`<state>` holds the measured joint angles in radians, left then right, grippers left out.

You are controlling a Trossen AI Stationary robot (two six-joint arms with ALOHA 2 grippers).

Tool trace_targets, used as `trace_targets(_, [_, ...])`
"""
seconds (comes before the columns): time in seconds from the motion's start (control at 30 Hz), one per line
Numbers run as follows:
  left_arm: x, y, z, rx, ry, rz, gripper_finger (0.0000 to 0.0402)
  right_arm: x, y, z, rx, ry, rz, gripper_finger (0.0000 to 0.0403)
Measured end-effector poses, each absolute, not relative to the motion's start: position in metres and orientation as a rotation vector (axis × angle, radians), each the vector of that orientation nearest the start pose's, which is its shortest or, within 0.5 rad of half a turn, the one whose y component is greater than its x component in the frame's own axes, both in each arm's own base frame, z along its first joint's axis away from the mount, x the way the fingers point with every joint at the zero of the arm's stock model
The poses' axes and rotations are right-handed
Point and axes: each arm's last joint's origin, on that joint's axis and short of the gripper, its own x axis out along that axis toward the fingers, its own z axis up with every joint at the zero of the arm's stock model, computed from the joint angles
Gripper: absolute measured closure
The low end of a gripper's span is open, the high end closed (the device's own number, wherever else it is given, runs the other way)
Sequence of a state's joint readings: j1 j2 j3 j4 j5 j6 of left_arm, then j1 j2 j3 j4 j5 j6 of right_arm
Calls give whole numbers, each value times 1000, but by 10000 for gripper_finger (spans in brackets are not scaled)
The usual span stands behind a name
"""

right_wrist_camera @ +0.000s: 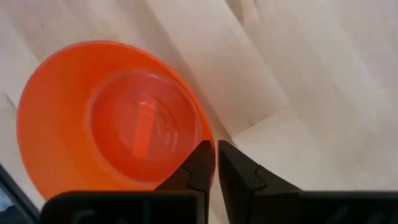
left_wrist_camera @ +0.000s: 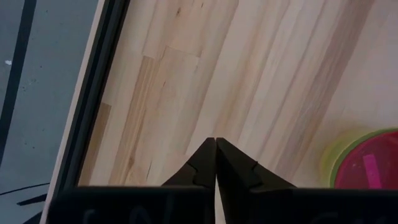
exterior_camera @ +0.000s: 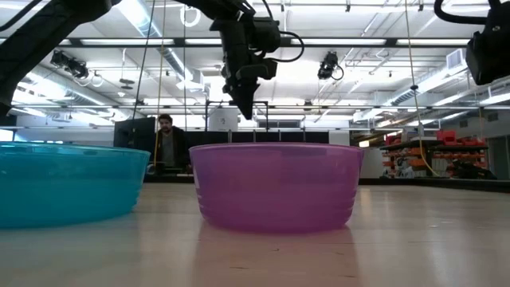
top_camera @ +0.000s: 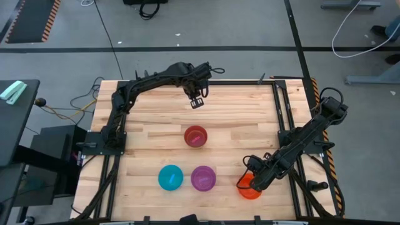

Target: Nest bowls inside each other

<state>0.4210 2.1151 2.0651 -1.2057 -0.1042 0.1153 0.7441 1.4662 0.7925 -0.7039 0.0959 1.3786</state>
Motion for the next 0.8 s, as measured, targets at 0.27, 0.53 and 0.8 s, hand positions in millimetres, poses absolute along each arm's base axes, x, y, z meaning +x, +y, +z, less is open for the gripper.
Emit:
trace_targets(0.27, [398, 171, 285, -90, 1285, 360, 382, 175, 152, 156, 550, 1319, -434, 381])
trace_targets(0.53, [396, 151, 282, -85, 1385, 312, 392, 182, 139, 153, 519, 1293, -461, 396])
trace_targets(0.8, [395, 125, 281, -70, 1485, 257, 381, 201, 110, 153, 451, 1301, -455, 400])
